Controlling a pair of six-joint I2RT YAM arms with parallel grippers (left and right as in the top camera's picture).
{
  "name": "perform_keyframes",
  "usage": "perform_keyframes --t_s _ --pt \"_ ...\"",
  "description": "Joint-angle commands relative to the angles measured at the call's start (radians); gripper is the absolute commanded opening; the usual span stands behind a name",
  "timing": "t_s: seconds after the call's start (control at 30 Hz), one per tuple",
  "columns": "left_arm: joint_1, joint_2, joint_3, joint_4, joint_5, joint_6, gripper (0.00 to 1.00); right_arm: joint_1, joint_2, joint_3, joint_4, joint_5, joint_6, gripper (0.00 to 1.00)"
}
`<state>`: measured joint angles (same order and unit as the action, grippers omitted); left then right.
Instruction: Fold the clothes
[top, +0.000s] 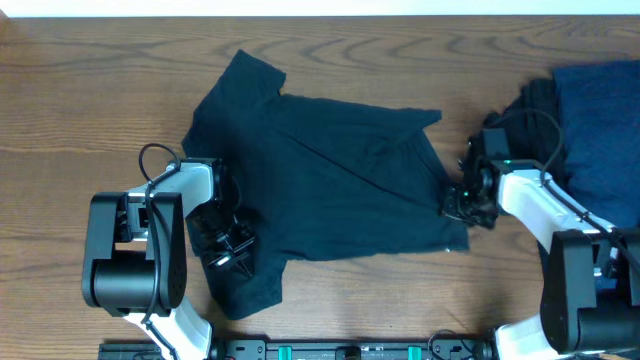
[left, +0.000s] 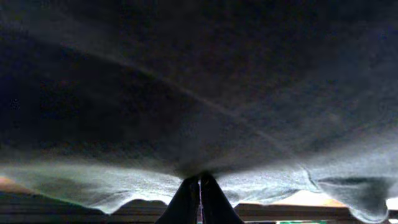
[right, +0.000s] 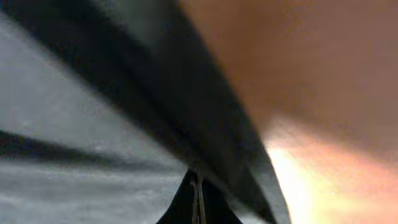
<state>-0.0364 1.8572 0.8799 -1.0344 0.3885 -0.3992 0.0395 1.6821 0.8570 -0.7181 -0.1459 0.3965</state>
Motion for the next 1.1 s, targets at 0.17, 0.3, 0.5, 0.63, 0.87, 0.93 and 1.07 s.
perform_keyframes --t_s 0.17,0.3,0.5,0.63,0.87,0.93,1.07 --pt "0.0 0.035 -0.032 -0.002 -0.173 -0.013 0.06 -0.098 0.01 -0.047 -0.132 0.2 0.101 0.01" --pt "0.0 0.026 -0.023 -0.001 -0.172 -0.002 0.06 -0.098 0.01 -0.037 -0.13 0.154 0.083 0.01" --pt "0.0 -0.105 0.094 -0.069 -0.172 -0.003 0.06 -0.097 0.008 0.108 -0.203 0.111 0.049 0.01" --pt "0.0 -0.25 0.211 -0.109 -0.172 -0.002 0.06 -0.097 0.007 0.288 -0.293 0.061 -0.027 0.01" --pt "0.0 -0.423 0.287 -0.048 -0.171 0.021 0.06 -0.089 0.007 0.568 -0.295 -0.262 -0.194 0.01" --pt "0.0 -0.422 0.287 -0.047 -0.156 0.02 0.06 -0.074 0.007 0.621 -0.293 -0.242 -0.201 0.01" --pt "-0.002 -0.387 0.266 -0.082 -0.099 0.02 0.06 -0.021 0.009 0.667 -0.231 -0.198 -0.226 0.01"
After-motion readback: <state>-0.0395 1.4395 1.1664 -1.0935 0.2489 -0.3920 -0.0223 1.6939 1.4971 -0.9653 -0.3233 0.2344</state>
